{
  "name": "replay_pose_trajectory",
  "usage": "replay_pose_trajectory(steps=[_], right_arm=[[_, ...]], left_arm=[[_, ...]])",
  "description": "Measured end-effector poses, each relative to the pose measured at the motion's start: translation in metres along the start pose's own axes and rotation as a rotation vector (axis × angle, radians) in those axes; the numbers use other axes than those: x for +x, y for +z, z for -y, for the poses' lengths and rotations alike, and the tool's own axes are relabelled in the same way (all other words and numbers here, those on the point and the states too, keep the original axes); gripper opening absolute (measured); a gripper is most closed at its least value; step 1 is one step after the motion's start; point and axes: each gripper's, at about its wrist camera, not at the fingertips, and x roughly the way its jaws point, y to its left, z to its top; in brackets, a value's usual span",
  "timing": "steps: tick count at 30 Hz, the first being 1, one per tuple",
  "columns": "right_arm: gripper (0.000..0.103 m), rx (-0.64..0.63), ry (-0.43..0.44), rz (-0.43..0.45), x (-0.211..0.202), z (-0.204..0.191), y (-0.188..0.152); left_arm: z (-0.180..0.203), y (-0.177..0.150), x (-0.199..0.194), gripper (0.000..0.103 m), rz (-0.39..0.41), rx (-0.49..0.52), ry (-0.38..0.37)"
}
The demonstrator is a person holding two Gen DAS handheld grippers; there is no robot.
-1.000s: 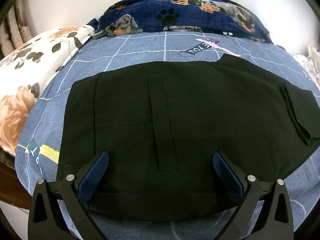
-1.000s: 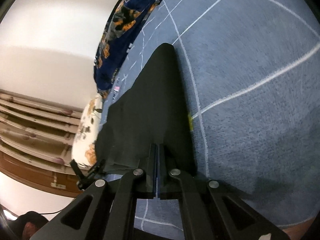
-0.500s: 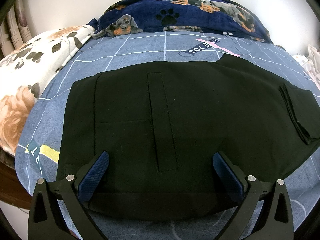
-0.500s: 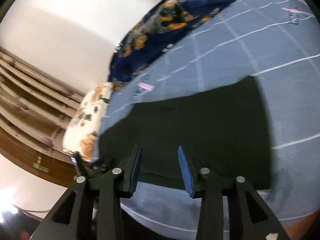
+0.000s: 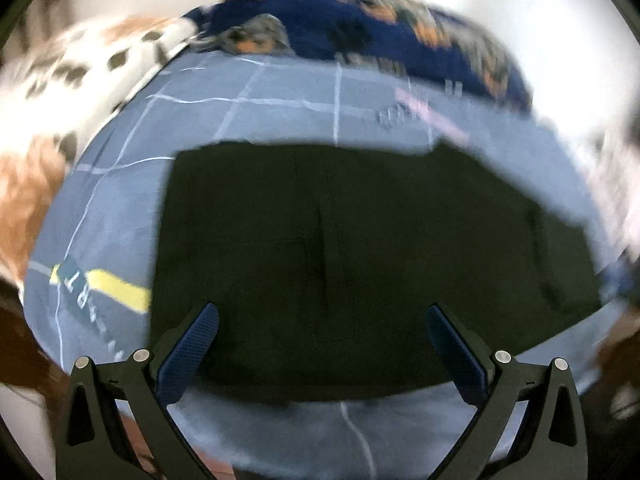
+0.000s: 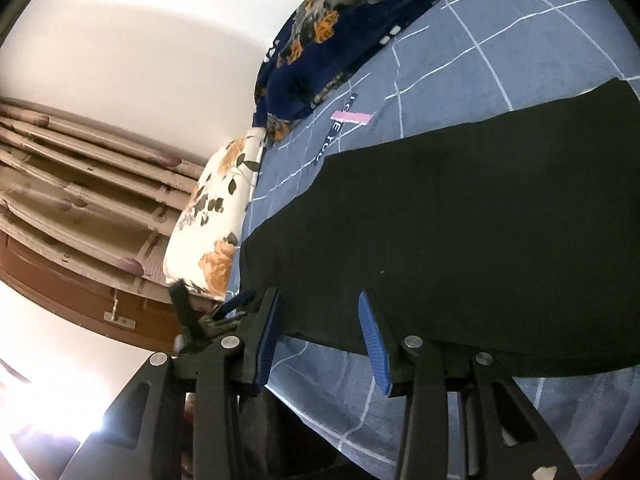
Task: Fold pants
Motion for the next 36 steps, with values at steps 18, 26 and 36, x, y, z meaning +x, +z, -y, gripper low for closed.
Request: replay_pose_trajectory(steps=[18,26,36], right_arm=[[0.051,0.076,0.032,0.007,-0.004,0.011,0.000],[0.058,0.134,0.045,0.040,-0.008,0.019,0.003],[0.060,0.165,0.032,0.034,-0.005,0.027,0.002]], left_arm=[[-0.110,-0.030,-0.018,0.053,-0.161,-0.436,-0.509],[-0.115,-0.047,0.005,0.053,-0.260,-0.473,-0.439],[-0.148,-0.049,0.003,0.053,-0.162,-0.538,-0.493]])
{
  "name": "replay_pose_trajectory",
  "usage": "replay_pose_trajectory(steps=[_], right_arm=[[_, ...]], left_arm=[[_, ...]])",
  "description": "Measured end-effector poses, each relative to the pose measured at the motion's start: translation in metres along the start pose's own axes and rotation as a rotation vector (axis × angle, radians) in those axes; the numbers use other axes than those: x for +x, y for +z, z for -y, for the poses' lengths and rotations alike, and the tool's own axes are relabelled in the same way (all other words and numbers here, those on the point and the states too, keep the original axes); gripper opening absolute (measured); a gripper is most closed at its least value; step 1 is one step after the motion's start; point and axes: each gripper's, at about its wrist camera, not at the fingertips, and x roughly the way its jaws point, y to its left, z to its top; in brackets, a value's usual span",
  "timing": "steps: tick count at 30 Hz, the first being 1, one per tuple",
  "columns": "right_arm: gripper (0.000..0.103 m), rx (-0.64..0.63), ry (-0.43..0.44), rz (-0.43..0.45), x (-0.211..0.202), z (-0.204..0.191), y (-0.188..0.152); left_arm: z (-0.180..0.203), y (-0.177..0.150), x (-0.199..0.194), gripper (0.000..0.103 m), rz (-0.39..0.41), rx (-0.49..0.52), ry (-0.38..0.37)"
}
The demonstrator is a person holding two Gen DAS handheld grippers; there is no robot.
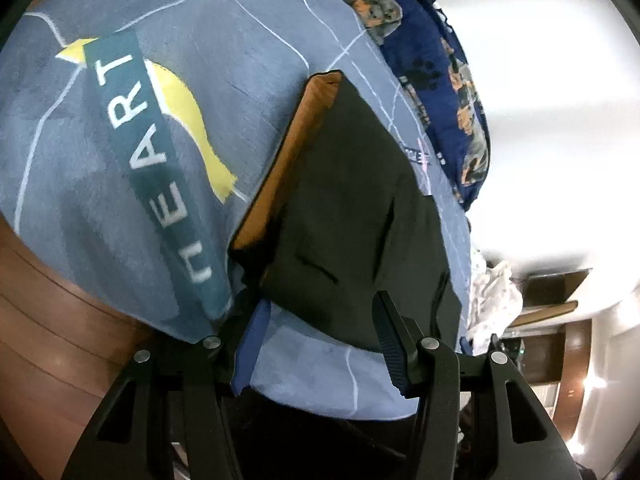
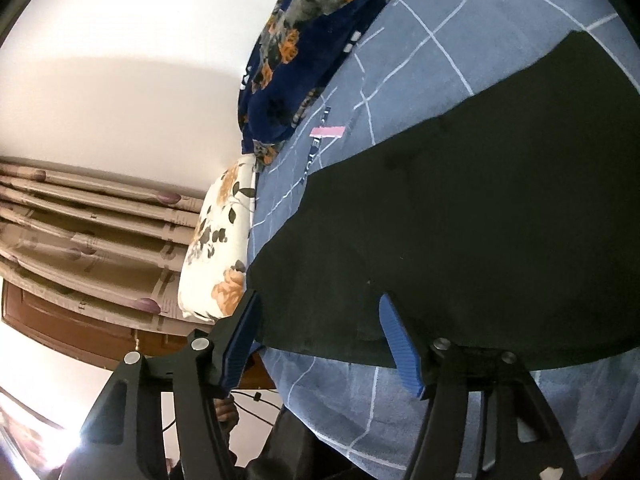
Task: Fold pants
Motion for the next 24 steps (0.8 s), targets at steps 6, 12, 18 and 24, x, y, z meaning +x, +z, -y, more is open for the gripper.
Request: replay_pose_trajectory(steps=[6,12,18,24], right_arm=[[0.063,0.005,-0.002,0.006,0.000,0.001,0.000],[0.064,0.053,0.020,0.002,0.003,0.007,0.000],[0.067,0.066,0.030,0.008,0.002,0.009,0.002],[0.069,0.066,0.028,0.001,0.004,0.009,0.000]], left_arm=[[-0.005,0.003,0.011,0.053,0.017,0.044,-0.014],[0.015,-0.003,-0.003,0.056,0.127,0.134,-0.158],[0.002,0.006,0.012,0.056,0.078,0.084,-0.071],[-0.010,0.005,0.015,0.059,0.080,0.034,-0.089]])
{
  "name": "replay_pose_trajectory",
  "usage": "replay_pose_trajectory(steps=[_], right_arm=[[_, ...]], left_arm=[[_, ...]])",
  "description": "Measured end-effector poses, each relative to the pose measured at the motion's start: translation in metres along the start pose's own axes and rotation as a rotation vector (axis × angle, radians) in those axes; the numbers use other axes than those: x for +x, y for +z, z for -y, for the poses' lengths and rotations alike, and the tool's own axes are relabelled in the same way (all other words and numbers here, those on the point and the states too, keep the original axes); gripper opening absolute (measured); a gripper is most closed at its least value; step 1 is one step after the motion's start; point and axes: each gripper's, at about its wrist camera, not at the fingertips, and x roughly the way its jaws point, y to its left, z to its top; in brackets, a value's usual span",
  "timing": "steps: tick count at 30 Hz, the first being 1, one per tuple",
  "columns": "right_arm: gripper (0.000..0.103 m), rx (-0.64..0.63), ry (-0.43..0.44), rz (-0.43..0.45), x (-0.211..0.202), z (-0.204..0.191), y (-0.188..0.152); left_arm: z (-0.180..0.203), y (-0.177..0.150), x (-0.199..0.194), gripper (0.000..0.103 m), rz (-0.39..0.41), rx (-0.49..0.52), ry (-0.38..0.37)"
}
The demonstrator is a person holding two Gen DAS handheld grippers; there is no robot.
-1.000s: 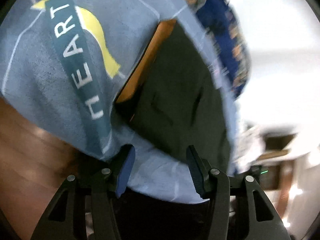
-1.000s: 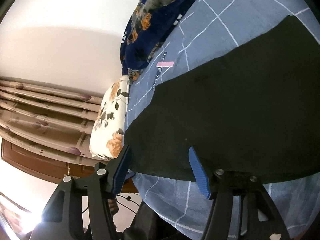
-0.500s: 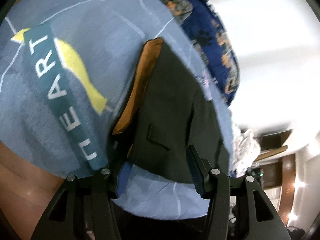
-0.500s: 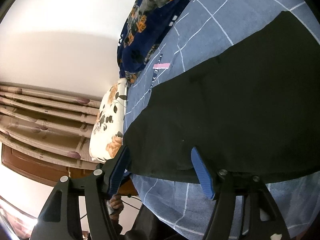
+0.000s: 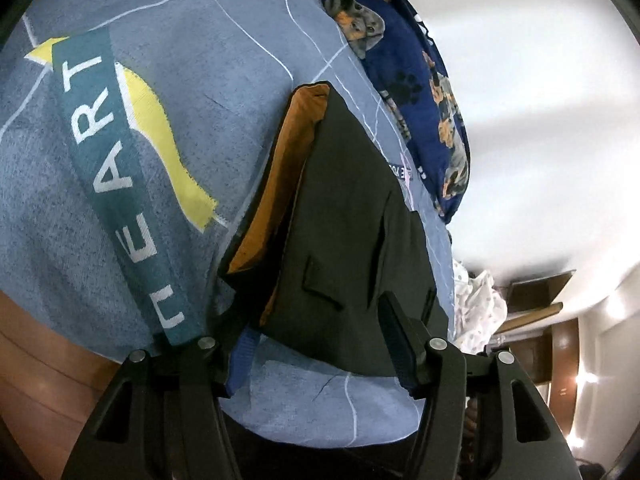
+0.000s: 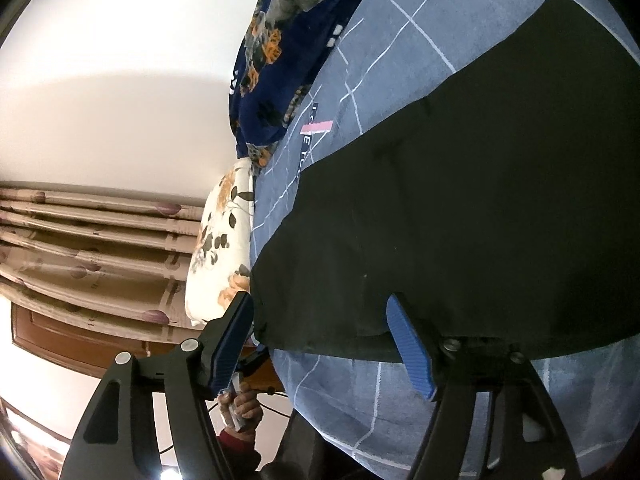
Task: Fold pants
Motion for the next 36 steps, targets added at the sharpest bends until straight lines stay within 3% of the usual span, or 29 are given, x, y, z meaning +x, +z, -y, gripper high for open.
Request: replay_pose_trajectory(steps=[3,6,9,11,14,16,18,22,23,26,28,30,36], right_arm=[[0.071,0.000,-0.002,0.003,0.001,0.000,0.000],[0.071,0.013,-0.004,-0.011,0.003,0.002,-0.001],[0.071,0.006,-0.006,-0.010,0.003,0.001,-0.002],[0.072,0.008,-0.003,-0.006,0.003,0.002,0.000],[0.072,0.016,-0.004,-0.013,0.005,0.003,-0.001],[0.073,0.018,-0.011,-0.022,0.006,0.005,-0.002],[0.073,0.023,-0.011,-0.030,0.008,0.005,-0.002],[0.073,0.015,-0.012,-0.031,0.009,0.002,-0.002],[0.073,0.014,-0.012,-0.029,0.008,0.002,-0.002],[0.074,0.019,-0.014,-0.027,0.008,0.004,-0.002],[0.074,0.018,-0.014,-0.029,0.008,0.004,-0.002],[0.074,0.009,-0.015,-0.027,0.008,0.003,-0.003],[0.074,-0.009,-0.009,-0.010,0.005,0.000,-0.001]], left_arm=[[0.005,0.003,0.001,0.059,0.025,0.008,-0.046],[0.032,0.003,0.003,0.059,0.058,0.117,-0.068],[0.045,0.001,0.006,0.058,0.064,0.212,0.012],[0.032,0.002,0.015,0.058,0.023,0.173,0.057],[0.027,0.006,0.020,0.058,0.018,0.149,0.061],[0.028,0.014,0.023,0.061,0.001,0.106,0.039],[0.024,0.020,0.026,0.074,-0.017,0.068,0.003],[0.020,0.029,0.029,0.075,0.011,0.041,-0.044],[0.021,0.030,0.030,0.069,0.020,0.054,-0.019],[0.026,0.029,0.034,0.024,0.030,0.089,0.112],[0.029,0.026,0.034,0.022,0.039,0.093,0.143],[0.050,0.021,0.030,0.021,0.067,0.158,0.198],[0.120,0.015,0.010,0.021,0.128,0.298,0.154]])
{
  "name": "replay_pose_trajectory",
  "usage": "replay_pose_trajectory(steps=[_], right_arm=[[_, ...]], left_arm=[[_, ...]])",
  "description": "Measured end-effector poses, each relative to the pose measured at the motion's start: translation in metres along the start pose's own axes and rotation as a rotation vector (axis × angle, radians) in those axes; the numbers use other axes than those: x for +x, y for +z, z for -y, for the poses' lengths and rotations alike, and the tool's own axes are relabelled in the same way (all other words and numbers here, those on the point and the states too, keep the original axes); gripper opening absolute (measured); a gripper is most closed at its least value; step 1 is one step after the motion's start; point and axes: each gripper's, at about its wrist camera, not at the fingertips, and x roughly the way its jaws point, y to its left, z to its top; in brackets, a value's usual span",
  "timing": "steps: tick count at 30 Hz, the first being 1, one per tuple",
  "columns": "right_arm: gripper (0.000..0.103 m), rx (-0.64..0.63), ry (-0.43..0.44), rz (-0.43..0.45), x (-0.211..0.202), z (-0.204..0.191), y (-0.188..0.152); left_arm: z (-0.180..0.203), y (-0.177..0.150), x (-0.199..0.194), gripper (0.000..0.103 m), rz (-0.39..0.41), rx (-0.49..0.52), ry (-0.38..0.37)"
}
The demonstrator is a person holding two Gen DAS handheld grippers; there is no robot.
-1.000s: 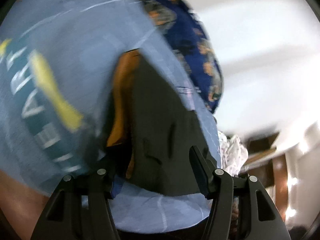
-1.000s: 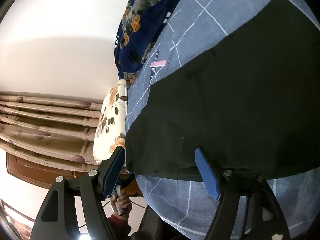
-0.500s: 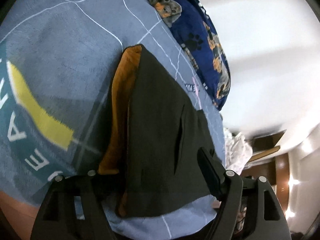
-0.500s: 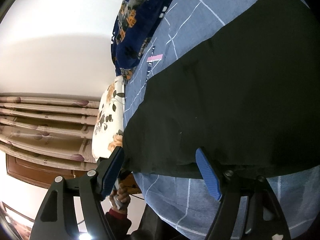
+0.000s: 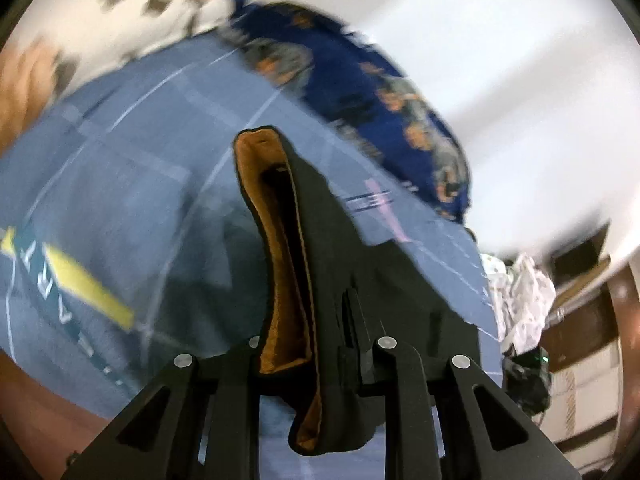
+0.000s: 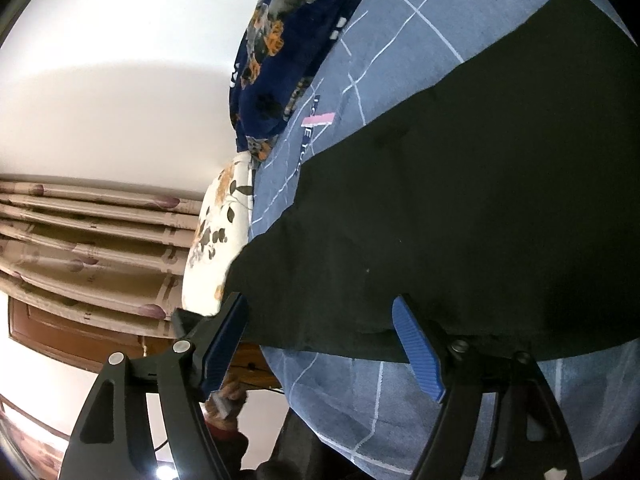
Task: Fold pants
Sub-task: 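Lift the folded black trousers up off the bed with the left tool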
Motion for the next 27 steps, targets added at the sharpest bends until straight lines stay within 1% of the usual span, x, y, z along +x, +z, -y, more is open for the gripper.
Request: replay_pose_trajectory(steps=[4,8,14,27], right_arm=[[0.074,0.017,0.007,0.011,-0.003,0.002,0.001],[0.074,0.022,0.016,0.031,-0.009,0.001,0.004],[0.074,0.041,0.034,0.061,-0.018,0.004,0.009],[0.074,0.060,0.049,0.067,-0.017,0.005,0.011]], left_arm=[[0.049,0.005,-0.006,0.020,0.028,0.112,-0.026],[0.083,0.006,-0.003,0.020,0.036,0.180,-0.038],[0.113,0.008,0.003,0.020,0.034,0.218,-0.063],[0.160,0.002,0.021,0.020,0.025,0.263,-0.120]])
